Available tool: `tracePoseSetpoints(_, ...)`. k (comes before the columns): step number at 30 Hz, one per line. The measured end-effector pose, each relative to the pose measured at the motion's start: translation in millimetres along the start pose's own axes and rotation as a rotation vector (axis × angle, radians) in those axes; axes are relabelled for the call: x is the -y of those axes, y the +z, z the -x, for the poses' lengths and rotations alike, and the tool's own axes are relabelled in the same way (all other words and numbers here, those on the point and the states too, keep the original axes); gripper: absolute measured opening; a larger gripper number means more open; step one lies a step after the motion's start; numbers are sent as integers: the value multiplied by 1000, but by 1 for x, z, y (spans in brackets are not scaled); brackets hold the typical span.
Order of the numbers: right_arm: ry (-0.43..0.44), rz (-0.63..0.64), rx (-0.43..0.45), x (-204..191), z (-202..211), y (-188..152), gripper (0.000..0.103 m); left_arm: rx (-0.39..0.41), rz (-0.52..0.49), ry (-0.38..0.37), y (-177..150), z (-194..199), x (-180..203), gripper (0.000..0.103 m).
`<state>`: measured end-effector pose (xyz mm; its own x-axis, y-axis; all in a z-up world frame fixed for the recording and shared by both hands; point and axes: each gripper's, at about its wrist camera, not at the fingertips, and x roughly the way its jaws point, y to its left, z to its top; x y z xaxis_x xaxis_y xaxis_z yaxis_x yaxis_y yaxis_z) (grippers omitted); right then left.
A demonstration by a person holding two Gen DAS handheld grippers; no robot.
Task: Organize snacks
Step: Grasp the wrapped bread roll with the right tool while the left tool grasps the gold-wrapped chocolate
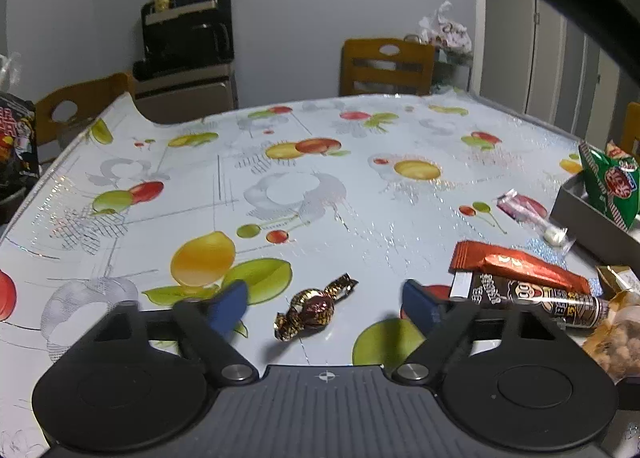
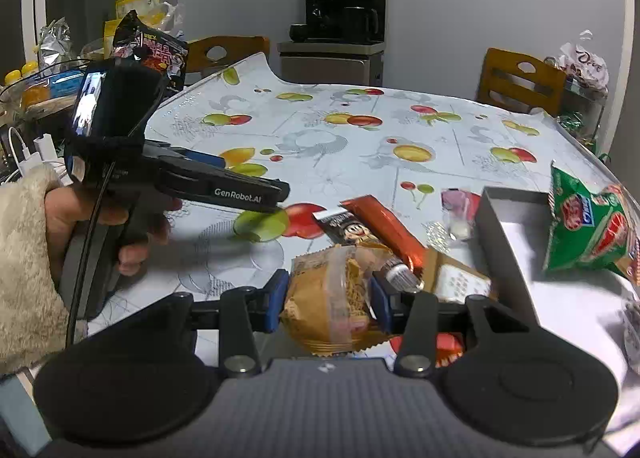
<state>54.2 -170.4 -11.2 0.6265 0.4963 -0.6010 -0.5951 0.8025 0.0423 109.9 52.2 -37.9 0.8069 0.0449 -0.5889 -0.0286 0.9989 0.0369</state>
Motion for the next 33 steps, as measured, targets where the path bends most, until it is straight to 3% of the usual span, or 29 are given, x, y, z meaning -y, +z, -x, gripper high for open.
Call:
tracePoseSetpoints(2,-3,-7,-2,2,2,-2,43,-36,8,-14,0,-6,0,61)
tracePoseSetpoints(7,-1,-13,7,2,6,-2,43,-28,32,-43,-2,-4,-2,38)
tracePoseSetpoints(12,4,-9,7,-1,9,-5,43,-24,70,-46,-5,1,-6,27)
tracePoseSetpoints(21,1,-18,18,-1,19,-10,43,-19,86,-16,-9,12,-2,24)
tracePoseSetpoints(33,-3,-21,23,2,28,-16,43,32,91,-50,-1,48,11,24)
